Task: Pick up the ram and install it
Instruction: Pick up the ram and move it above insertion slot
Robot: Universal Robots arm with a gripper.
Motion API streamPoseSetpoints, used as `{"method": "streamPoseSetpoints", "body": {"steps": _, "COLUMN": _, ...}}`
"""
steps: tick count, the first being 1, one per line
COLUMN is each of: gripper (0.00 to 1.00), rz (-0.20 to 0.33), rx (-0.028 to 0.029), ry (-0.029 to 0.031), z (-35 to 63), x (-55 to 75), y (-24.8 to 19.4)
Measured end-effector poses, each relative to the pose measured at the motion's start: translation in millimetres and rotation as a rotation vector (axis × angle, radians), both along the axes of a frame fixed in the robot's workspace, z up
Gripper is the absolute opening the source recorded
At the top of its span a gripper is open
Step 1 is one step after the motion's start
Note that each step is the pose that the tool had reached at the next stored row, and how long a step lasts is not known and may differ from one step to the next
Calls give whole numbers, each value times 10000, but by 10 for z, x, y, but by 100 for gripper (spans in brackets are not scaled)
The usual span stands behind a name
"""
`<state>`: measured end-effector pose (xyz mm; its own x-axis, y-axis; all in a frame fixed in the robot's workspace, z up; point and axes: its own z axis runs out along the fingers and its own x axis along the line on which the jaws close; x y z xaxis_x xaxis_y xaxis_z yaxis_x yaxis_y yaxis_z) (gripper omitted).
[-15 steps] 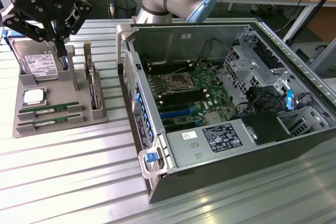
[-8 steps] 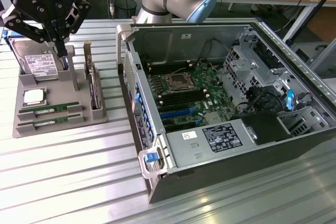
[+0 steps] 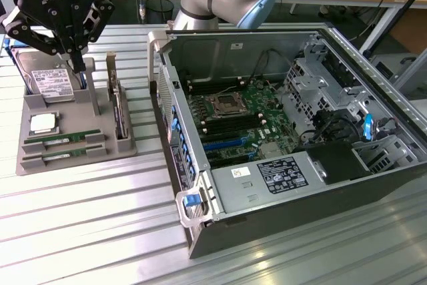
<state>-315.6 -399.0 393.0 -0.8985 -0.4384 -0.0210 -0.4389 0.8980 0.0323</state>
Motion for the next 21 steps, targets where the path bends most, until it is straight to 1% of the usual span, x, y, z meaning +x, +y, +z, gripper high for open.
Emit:
{"method": "streamPoseSetpoints", "body": {"steps": 7, "gripper": 10, "rz": 472, "rx": -22, "ry": 0, "z": 0, "x": 0, "y": 0}}
{"method": "streamPoseSetpoints", "body": {"steps": 21, "gripper": 10, "rz": 1963, "rx": -73, "ry": 0, "z": 0, "x": 0, "y": 0}}
